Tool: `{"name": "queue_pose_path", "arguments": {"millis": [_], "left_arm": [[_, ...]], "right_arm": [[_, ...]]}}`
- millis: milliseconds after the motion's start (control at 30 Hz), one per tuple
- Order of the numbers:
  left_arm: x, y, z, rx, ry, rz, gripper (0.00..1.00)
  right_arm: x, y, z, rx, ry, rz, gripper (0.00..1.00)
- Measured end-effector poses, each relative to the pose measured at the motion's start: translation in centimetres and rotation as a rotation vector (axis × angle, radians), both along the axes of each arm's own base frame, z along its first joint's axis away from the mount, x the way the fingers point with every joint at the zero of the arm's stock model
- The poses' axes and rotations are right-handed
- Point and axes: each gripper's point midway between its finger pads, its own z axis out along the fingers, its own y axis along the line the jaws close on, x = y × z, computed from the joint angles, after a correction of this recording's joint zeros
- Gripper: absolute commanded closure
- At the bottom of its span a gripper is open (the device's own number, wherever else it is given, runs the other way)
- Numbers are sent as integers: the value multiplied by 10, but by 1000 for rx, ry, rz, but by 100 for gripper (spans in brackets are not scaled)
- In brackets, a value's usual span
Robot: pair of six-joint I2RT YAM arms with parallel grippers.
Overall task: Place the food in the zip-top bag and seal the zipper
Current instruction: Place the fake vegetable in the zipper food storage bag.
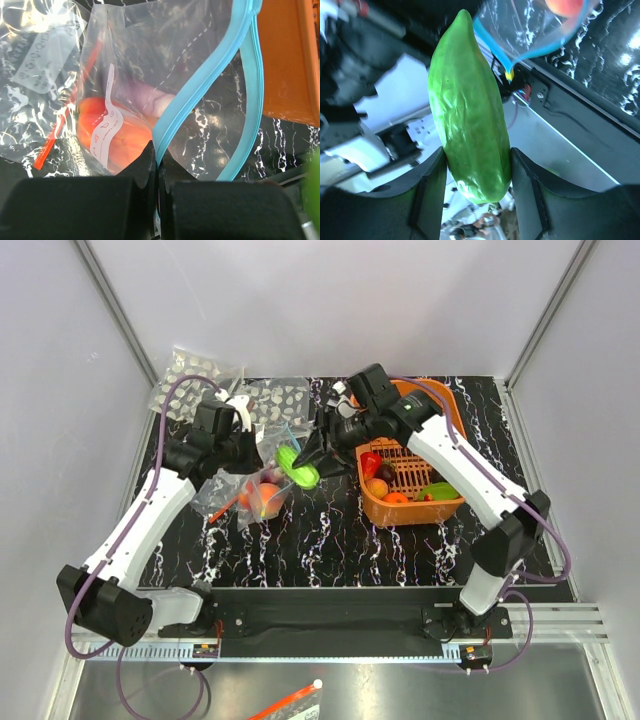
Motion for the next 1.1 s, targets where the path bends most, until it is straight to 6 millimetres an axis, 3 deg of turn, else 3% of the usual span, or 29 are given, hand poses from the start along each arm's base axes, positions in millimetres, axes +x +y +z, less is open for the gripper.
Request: {"name": "queue_pose_path", "arguments": {"millis": [267, 633, 800, 833, 867, 900, 933, 1000, 1100], "left_arm": [[-3, -7, -4, -29, 0, -37, 100], [-9, -4, 0, -28, -14, -37, 100], [-11, -3, 0, -27, -14, -38, 100], [-11, -3, 1, -27, -15, -39, 100], [-11, -3, 1, -27, -17, -39, 100], [-11, -3, 2, -27, -18, -39, 100], [-11, -3, 2, -27, -18, -39, 100], [-11, -3, 1, -26, -16, -39, 100], [-12, -3, 1, -26, -15, -39, 100]], "right_arm": [[26, 30, -12, 14, 126, -36, 68], [24, 24, -46, -127, 245, -76, 68], [38, 33, -64, -163, 268, -86, 67], [43, 36, -68, -166, 267, -91, 65], [48, 40, -71, -166, 269, -96, 54], [52, 43, -67, -157, 259, -99, 24], [59, 49, -76, -165, 270, -108, 13], [68, 54, -79, -165, 264, -117, 1], [75, 56, -81, -175, 244, -137, 0]]}}
